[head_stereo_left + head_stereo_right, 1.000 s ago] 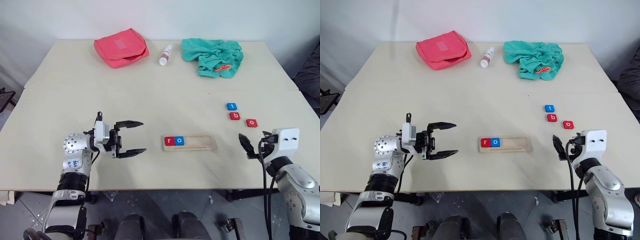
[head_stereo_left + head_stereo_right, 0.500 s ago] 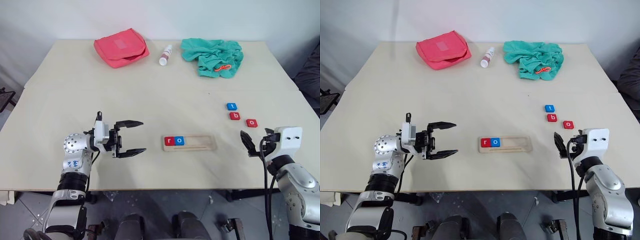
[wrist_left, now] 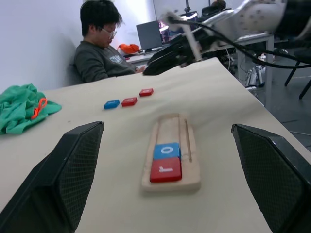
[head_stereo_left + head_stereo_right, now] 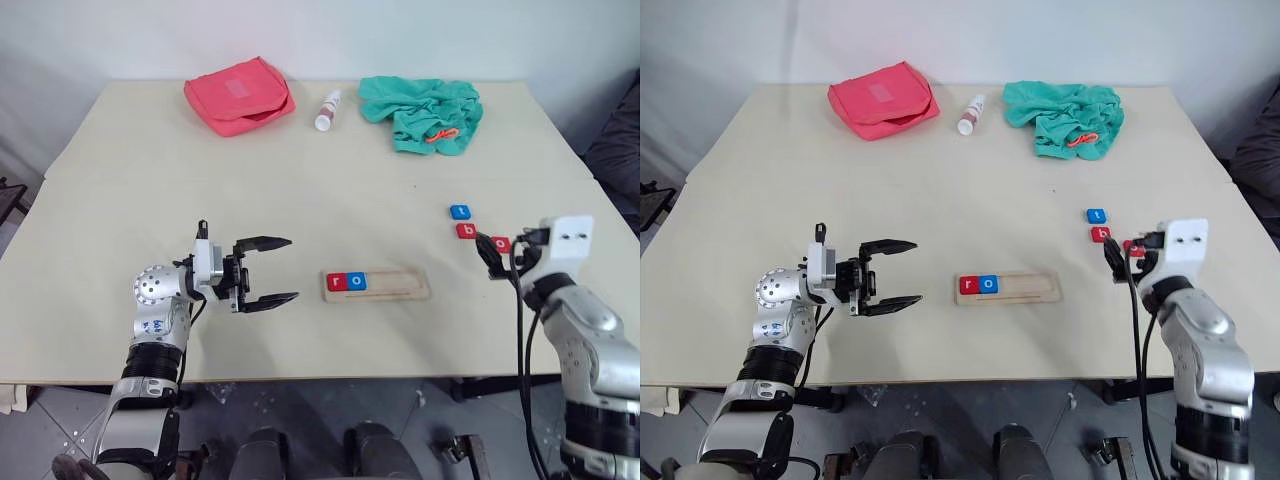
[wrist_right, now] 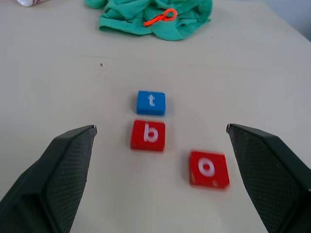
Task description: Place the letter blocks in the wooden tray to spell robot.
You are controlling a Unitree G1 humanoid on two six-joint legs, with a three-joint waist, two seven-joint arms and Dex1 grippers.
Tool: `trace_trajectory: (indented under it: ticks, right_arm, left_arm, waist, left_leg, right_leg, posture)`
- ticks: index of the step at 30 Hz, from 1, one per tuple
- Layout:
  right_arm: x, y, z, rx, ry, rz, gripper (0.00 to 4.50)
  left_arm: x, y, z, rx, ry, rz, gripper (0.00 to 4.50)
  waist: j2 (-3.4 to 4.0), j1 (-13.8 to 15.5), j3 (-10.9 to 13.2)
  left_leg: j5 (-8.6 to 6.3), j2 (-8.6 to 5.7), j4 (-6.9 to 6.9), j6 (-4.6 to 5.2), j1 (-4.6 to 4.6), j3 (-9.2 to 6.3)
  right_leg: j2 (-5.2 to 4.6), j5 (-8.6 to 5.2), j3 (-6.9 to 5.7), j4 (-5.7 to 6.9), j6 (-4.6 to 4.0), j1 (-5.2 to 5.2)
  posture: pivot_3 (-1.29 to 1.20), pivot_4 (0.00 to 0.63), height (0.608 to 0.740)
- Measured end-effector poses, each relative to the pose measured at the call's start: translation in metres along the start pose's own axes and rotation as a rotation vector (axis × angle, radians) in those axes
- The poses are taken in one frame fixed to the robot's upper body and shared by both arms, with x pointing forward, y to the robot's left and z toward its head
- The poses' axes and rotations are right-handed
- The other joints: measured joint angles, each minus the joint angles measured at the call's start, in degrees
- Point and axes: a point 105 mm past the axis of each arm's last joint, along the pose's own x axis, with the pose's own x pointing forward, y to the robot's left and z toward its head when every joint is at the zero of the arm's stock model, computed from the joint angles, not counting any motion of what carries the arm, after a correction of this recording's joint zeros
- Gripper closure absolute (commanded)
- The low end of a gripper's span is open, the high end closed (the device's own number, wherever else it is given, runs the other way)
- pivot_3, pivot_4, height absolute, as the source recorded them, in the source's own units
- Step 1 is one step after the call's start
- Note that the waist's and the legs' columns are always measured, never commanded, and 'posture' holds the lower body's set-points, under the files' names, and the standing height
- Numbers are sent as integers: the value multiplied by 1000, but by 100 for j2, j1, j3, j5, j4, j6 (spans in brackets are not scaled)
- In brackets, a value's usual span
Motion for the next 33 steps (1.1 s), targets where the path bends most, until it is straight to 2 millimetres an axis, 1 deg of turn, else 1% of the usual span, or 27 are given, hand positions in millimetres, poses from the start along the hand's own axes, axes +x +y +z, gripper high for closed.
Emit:
trace_trajectory:
  ticks: [7,10,12,16,22,27,33]
  right_arm:
    - [37,-8,-12,-16,132,-14,0]
    - [47,-9,-19,-31,183,-9,0]
    - [50,-10,-25,-35,198,-2,0]
    - [57,-7,-22,-58,196,20,0]
    - [60,-2,-22,-71,195,55,0]
    - [63,8,-29,-53,215,83,0]
    - [68,9,-28,-33,222,81,0]
  left_arm:
    - [1,-1,0,17,-6,7,19]
    - [1,-3,0,15,-6,5,19]
    - [1,-5,0,18,-6,3,19]
    - [1,-6,1,26,-7,-2,19]
    - [0,-8,0,19,-4,5,19]
    - [2,-8,3,35,-9,8,19]
    - [1,-10,0,24,-5,22,19]
  waist:
    - [0,-34,0]
    - [0,-90,0]
    - [0,-119,0]
    - [0,-142,0]
    - [0,-166,0]
    - [0,-177,0]
    - [0,-224,0]
  left_leg:
    - [-1,-1,1,1,-2,0]
    - [-1,0,-1,1,-2,-4]
    - [-1,0,-4,1,-2,-4]
    - [0,1,-4,1,-2,-4]
    - [0,4,-4,1,-1,-5]
    - [0,3,-4,1,-2,-5]
    - [0,4,-4,1,-2,-7]
  right_leg:
    - [-4,0,-1,-1,0,0]
    - [-4,0,-5,2,0,-1]
    - [-4,0,-6,1,0,-1]
    - [-4,0,-6,0,0,-1]
    - [-3,0,-7,2,0,-1]
    - [-4,0,-7,1,0,-1]
    - [-4,0,-8,2,0,-1]
  posture:
    - [0,150,740]
    - [0,150,740]
    - [0,150,740]
    - [0,150,740]
    - [0,150,740]
    - [0,150,740]
    - [0,150,740]
